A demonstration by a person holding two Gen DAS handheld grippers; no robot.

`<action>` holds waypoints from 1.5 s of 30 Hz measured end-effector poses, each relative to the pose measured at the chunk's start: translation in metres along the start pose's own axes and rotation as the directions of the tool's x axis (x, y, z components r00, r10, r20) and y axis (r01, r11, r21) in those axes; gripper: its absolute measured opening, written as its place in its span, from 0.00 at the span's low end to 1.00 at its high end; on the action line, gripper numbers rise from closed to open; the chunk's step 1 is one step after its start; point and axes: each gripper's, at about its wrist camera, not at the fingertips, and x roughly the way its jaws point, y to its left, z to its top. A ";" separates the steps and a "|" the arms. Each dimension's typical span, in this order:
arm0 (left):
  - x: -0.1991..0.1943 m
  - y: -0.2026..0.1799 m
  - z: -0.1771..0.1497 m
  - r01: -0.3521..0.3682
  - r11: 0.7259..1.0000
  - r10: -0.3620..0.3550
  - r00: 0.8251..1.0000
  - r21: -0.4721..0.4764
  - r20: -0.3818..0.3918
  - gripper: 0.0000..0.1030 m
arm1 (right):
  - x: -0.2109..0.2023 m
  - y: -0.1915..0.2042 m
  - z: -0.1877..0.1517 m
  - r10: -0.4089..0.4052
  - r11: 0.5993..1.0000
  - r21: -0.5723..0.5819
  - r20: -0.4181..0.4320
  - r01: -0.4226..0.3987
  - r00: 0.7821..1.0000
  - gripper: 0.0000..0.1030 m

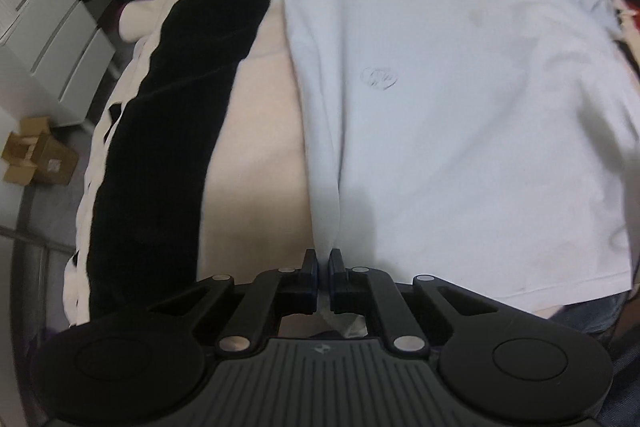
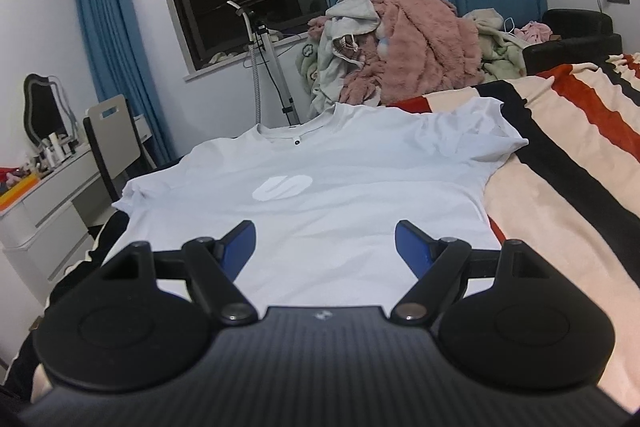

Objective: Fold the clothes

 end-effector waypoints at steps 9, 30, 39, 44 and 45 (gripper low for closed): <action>-0.053 -0.023 0.013 0.038 0.998 -0.053 0.959 0.059 0.277 0.57 | -0.011 0.005 0.006 0.022 1.000 -0.001 0.044 -0.022 0.999 0.76; -0.078 -0.104 0.079 0.175 0.983 -0.160 0.674 0.055 0.721 1.00 | -0.026 0.000 0.013 -0.012 1.000 0.014 0.175 0.010 0.985 0.76; -0.019 -0.080 0.090 0.190 0.982 -0.140 0.736 -0.004 0.662 1.00 | 0.053 -0.069 0.049 -0.051 0.959 0.284 0.117 0.015 0.992 0.77; 0.003 -0.074 0.094 0.186 0.982 -0.131 0.746 -0.015 0.653 1.00 | 0.139 -0.147 0.053 -0.100 0.911 0.405 0.042 0.074 0.994 0.77; 0.007 -0.073 0.095 0.185 0.983 -0.130 0.748 -0.017 0.651 1.00 | 0.155 -0.164 0.049 -0.106 0.898 0.431 0.022 0.086 0.994 0.77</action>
